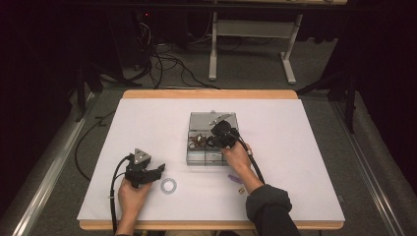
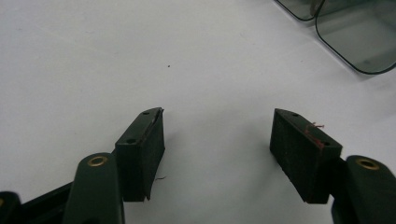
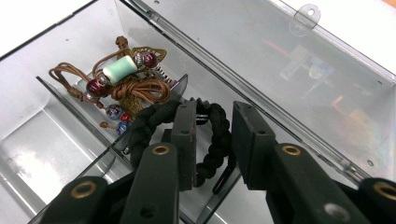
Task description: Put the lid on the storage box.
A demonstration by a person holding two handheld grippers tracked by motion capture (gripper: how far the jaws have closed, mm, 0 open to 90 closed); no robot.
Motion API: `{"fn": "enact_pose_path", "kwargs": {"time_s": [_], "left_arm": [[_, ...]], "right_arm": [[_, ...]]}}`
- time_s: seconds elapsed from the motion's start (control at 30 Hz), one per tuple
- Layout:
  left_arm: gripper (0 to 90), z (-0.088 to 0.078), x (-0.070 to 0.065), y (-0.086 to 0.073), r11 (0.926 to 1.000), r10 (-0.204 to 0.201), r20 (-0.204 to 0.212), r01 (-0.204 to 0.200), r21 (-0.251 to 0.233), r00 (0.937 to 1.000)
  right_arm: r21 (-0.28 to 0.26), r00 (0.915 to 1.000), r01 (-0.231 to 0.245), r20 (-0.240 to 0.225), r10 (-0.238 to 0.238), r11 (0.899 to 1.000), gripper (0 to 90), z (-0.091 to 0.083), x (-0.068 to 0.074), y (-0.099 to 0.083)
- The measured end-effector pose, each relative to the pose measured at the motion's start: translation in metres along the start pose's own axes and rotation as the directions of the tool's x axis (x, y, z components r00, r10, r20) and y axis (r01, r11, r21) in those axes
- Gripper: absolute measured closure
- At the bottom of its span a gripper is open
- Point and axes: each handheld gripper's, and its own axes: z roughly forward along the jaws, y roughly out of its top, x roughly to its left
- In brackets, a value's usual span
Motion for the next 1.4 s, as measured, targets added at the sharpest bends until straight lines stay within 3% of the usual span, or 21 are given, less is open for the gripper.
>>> {"fn": "enact_pose_path", "kwargs": {"time_s": [0.2,0.8,0.9,1.4], "left_arm": [[35.6,0.0,0.0,0.0,1.0,0.0,0.0,0.0,0.0,1.0],[35.6,0.0,0.0,0.0,1.0,0.0,0.0,0.0,0.0,1.0],[35.6,0.0,0.0,0.0,1.0,0.0,0.001,0.0,0.0,1.0],[35.5,0.0,0.0,0.0,1.0,0.0,0.001,0.0,0.0,1.0]], "right_arm": [[-0.026,0.9991,-0.033,-0.028,0.032,0.999,68.0,-0.005,-0.004,-0.002],[-0.124,0.9968,-0.033,-0.076,0.024,0.992,69.1,-0.041,-0.009,-0.019],[-0.157,0.996,-0.039,-0.086,0.025,0.987,69.1,-0.05,-0.01,-0.025],[-0.219,0.9921,-0.052,-0.123,0.025,0.974,69.0,-0.086,-0.012,-0.062]]}}
